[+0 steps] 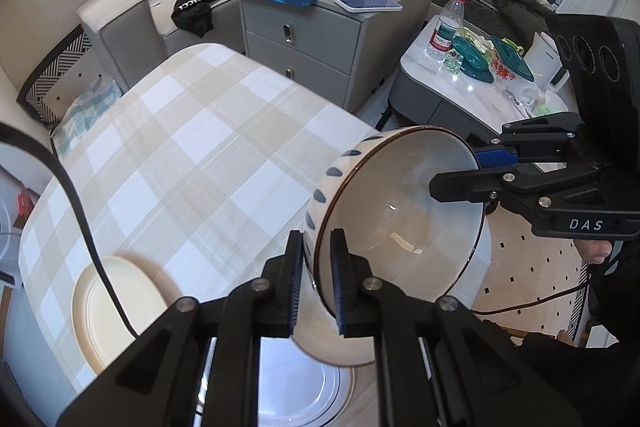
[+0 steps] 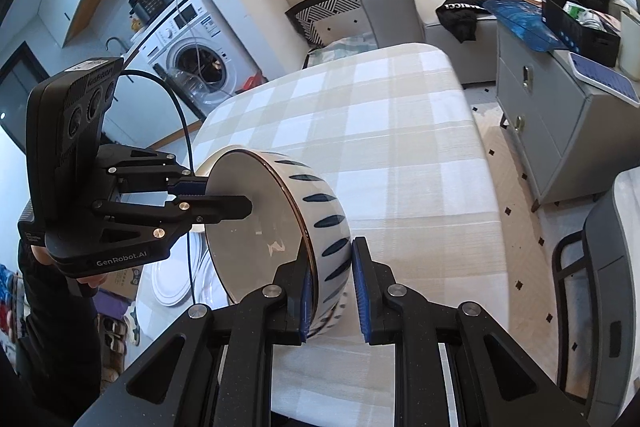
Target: Organize plates and bowls
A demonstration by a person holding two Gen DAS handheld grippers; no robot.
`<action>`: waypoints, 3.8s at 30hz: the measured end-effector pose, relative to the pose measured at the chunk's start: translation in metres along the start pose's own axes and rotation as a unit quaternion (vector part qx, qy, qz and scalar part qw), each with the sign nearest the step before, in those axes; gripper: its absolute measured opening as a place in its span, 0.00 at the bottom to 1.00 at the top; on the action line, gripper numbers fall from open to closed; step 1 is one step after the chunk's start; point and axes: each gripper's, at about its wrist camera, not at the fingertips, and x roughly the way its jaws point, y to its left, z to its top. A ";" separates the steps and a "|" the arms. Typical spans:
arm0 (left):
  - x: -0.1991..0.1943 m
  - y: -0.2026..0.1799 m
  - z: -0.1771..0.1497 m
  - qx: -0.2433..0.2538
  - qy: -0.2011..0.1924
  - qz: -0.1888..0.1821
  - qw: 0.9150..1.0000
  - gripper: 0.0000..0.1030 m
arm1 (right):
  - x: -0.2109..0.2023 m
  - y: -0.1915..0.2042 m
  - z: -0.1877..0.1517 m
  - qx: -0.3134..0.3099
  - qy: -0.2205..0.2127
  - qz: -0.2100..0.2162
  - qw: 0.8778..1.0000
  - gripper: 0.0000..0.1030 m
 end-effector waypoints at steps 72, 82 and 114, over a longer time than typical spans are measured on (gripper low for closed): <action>-0.098 0.017 -0.181 -0.135 -0.195 0.144 0.961 0.97 | -0.003 0.058 -0.063 -0.113 -0.099 0.034 0.988 0.98; -0.154 -0.011 -0.273 -0.199 -0.271 0.240 0.911 1.00 | -0.028 0.099 -0.105 -0.136 -0.141 0.084 0.977 0.99; -0.111 0.002 -0.389 -0.325 -0.259 0.304 0.857 1.00 | 0.040 0.143 -0.175 -0.129 -0.085 0.097 0.983 1.00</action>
